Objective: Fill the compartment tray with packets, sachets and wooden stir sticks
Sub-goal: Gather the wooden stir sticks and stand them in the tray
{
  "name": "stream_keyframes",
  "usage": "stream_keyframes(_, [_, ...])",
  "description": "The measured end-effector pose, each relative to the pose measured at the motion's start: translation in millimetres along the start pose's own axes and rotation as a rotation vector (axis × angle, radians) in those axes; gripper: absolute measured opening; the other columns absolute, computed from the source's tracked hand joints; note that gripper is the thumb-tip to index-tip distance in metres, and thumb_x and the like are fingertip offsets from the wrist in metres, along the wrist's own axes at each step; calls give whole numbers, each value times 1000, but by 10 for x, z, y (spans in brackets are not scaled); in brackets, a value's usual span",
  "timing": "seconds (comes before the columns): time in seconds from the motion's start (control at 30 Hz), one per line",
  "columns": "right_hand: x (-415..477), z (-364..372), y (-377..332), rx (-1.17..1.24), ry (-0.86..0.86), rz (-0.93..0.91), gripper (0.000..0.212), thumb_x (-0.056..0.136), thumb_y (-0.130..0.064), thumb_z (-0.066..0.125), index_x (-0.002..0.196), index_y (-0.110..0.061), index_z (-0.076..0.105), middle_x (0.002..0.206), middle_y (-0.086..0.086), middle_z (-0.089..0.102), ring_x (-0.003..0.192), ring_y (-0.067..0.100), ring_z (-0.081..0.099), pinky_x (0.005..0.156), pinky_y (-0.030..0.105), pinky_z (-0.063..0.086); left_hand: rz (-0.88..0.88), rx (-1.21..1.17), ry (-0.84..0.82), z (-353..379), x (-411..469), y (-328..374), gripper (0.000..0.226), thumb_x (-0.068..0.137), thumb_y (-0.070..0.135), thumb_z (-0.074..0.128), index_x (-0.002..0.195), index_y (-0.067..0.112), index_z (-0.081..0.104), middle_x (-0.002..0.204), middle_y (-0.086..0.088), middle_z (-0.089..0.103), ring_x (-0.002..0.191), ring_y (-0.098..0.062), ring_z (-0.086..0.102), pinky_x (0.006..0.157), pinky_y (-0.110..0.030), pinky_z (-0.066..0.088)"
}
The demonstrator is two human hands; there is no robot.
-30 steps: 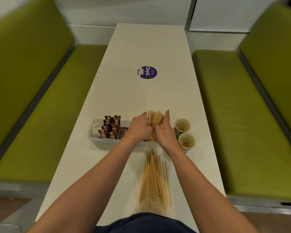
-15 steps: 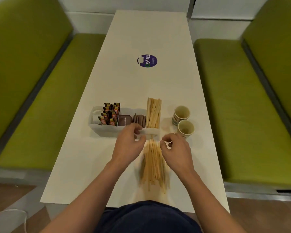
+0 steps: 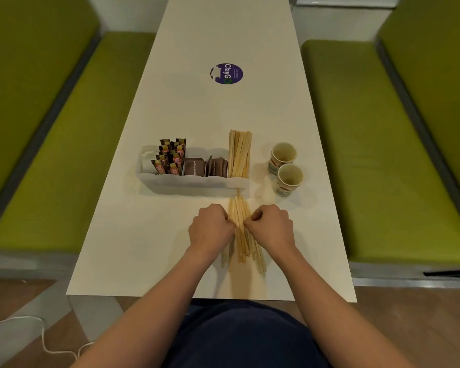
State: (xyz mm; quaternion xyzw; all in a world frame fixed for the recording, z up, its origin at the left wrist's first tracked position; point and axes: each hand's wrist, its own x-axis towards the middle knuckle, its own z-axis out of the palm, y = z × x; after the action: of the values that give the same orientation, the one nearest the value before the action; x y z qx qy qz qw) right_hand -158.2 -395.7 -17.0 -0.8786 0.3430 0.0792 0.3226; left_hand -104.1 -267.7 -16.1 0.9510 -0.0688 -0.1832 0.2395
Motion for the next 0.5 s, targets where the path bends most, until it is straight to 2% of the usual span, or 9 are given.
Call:
stream_keyframes(0.17, [8,-14,-36,76,-1,41,9,82,-29,72,77,-21,75,82,-2,71,81,20,65,69,31,47,-77,-175,-54,-62,76,-61,6,75,18,71,71,16,75,73,2,71,74,-21,68,72,-41,62])
stream_keyframes(0.23, [7,-38,-21,117,-6,47,9,83,-29,73,79,-22,76,82,-5,71,83,18,64,73,33,50,-119,-284,-87,-93,106,-83,8,73,16,72,66,13,75,70,-3,72,69,-25,70,67,-44,63])
stream_keyframes(0.3, [-2,-68,4,186,-9,48,7,83,-28,72,80,-23,75,82,-9,70,84,16,65,78,36,54,-156,-392,-118,-138,125,-110,11,73,13,71,66,5,74,72,-12,73,67,-32,72,60,-48,63])
stream_keyframes(0.37, [-10,-103,44,260,-15,36,7,84,-27,70,81,-24,76,82,-11,71,84,12,66,77,35,56,-159,-452,-143,-181,128,-148,11,74,11,69,68,2,73,76,-14,74,63,-30,69,60,-49,63])
stream_keyframes(0.43, [-22,-148,91,356,-26,17,7,86,-26,70,82,-26,76,81,-11,72,82,10,68,74,33,58,-155,-502,-169,-230,108,-183,10,76,8,67,69,3,73,70,-9,72,58,-24,64,63,-50,63])
stream_keyframes(0.5, [-39,-201,137,464,-41,-4,7,87,-26,71,82,-26,76,79,-9,73,79,11,70,75,35,60,-129,-554,-191,-298,61,-208,11,79,4,65,71,4,72,67,-3,67,60,-20,61,57,-43,63])
